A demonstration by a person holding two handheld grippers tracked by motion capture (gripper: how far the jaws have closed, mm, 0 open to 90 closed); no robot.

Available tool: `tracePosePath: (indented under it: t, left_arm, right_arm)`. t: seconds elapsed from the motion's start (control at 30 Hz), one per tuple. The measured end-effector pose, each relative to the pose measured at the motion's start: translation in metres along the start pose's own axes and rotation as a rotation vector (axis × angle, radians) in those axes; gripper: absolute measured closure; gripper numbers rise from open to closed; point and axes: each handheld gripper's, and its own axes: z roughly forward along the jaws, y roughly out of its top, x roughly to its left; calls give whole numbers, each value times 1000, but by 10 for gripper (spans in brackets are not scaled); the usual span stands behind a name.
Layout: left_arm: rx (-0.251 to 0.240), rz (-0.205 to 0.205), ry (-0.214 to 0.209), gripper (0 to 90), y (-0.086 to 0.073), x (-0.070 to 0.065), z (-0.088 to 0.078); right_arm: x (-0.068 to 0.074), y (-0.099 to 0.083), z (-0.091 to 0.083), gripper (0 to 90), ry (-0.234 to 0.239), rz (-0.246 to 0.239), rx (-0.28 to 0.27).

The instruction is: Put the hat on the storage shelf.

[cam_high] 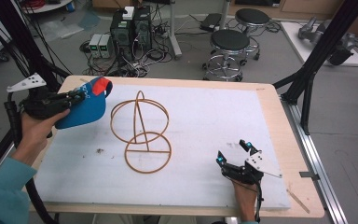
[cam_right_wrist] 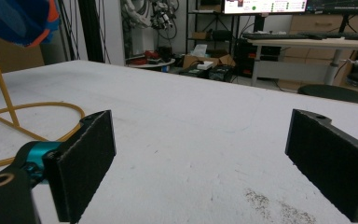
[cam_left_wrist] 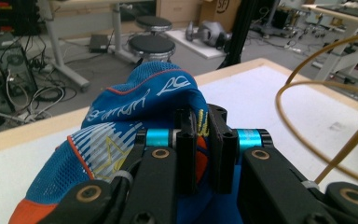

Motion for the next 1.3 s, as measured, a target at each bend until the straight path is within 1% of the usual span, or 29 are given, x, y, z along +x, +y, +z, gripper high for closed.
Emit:
tracePosePath:
  t: [0.23, 0.37, 0.53, 0.67, 0.8, 1.0, 1.13, 1.23, 1.3]
  left_arm:
    - [-28, 49, -39, 830, 22, -16, -10]
    - [-26, 73, -58, 830, 31, -27, -10]
    - [-41, 82, -106, 831, 40, -41, -6]
    - [-51, 113, -151, 831, 47, -57, -4]
    - [-60, 134, -185, 831, 56, -72, -2]
    - [-68, 152, -242, 831, 63, -91, -1]
    - [-71, 173, -282, 831, 66, -107, 0]
    - [-69, 191, -303, 832, 67, -116, 2]
    - [-61, 203, -299, 832, 67, -119, 6]
  right_arm:
    - [0, 0, 0, 74, 0, -1, 1]
    - [0, 0, 0, 74, 0, 2, 3]
    - [0, 0, 0, 74, -1, -1, 1]
    - [0, 0, 0, 74, 0, 1, 1]
    - [0, 0, 0, 74, 0, 0, 1]
    - [0, 0, 0, 74, 1, 1, -1]
    - [0, 0, 0, 74, 1, 3, -2]
    - [0, 0, 0, 74, 1, 3, -2]
    - [0, 0, 0, 74, 1, 4, -2]
